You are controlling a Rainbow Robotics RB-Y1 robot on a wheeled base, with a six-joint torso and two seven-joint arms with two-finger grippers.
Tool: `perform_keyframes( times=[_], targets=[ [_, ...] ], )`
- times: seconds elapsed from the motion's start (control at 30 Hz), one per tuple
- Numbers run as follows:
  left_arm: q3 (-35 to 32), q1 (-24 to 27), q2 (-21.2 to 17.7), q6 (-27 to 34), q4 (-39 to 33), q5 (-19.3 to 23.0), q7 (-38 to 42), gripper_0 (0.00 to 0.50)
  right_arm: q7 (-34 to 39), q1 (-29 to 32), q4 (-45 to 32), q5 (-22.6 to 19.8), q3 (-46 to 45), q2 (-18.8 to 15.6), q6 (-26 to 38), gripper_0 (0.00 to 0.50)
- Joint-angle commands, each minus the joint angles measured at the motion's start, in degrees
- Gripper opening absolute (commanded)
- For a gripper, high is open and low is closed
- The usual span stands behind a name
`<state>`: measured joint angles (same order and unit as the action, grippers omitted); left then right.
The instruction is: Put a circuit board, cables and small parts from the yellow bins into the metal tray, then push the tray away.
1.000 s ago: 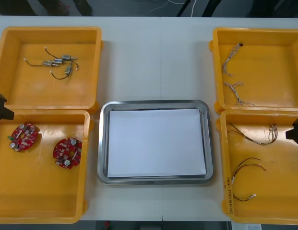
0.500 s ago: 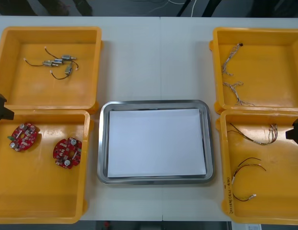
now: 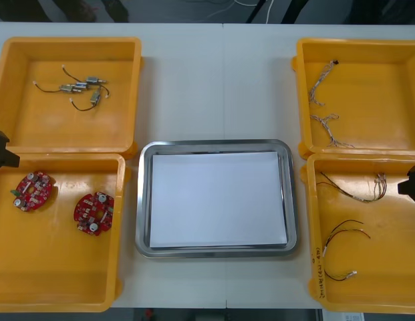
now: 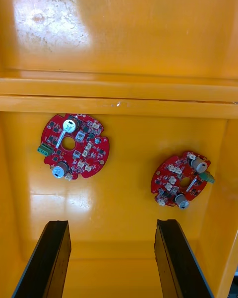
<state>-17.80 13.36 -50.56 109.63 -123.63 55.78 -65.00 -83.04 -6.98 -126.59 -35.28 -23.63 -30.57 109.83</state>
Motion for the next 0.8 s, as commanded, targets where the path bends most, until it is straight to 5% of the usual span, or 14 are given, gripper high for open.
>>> perform_keyframes(
  times=[0.03,0.8],
  targets=[
    [-1.36,-0.79,-2.08,0.37,-1.43,0.39,-3.21,0.500,1.30,0.82,-0.41,-0.49,-0.71,0.33,0.17,0.500],
    [-0.21,-2.46,-1.47,0.37,-0.29,0.56,-3.21,0.500,1.30,0.82,-0.41,-0.49,-0.71,0.33,0.17,0.500]
  ],
)
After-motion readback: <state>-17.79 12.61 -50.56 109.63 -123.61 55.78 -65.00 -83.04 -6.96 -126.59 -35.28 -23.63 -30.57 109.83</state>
